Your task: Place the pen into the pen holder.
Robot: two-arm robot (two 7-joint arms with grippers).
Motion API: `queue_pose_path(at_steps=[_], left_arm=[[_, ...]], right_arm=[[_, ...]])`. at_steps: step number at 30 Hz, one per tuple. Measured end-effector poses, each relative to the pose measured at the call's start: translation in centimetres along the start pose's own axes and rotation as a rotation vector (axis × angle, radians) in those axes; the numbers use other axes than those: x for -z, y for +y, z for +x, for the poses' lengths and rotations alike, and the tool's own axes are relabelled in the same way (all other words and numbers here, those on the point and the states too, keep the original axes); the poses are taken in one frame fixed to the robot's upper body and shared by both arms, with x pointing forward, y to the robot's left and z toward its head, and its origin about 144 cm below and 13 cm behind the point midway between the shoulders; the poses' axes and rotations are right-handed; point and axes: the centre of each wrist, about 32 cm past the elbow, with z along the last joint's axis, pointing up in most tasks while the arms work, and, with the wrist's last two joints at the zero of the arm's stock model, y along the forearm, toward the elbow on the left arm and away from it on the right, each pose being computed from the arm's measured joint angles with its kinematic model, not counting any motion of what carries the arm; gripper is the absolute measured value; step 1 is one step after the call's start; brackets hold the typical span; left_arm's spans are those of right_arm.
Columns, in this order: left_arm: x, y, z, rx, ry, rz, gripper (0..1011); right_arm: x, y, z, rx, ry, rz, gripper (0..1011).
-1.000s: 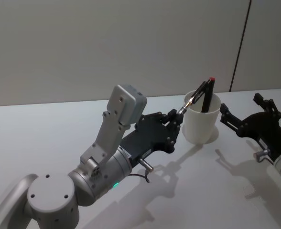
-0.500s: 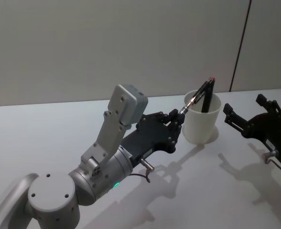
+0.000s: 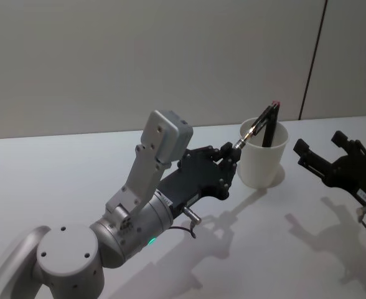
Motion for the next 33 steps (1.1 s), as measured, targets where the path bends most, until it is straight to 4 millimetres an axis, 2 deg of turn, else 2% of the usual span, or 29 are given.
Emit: queue_pose_path(at_steps=[17,33], left_arm=[[0.0,0.0,0.0,0.001,0.000,0.000,118],[0.0,0.0,0.0,0.001,0.000,0.000,118]], right_arm=[[-0.7,0.1,0.2,-0.102,0.284,0.004,1001],[-0.8,2.9,0.3,-0.162,0.541,-0.017,1001]])
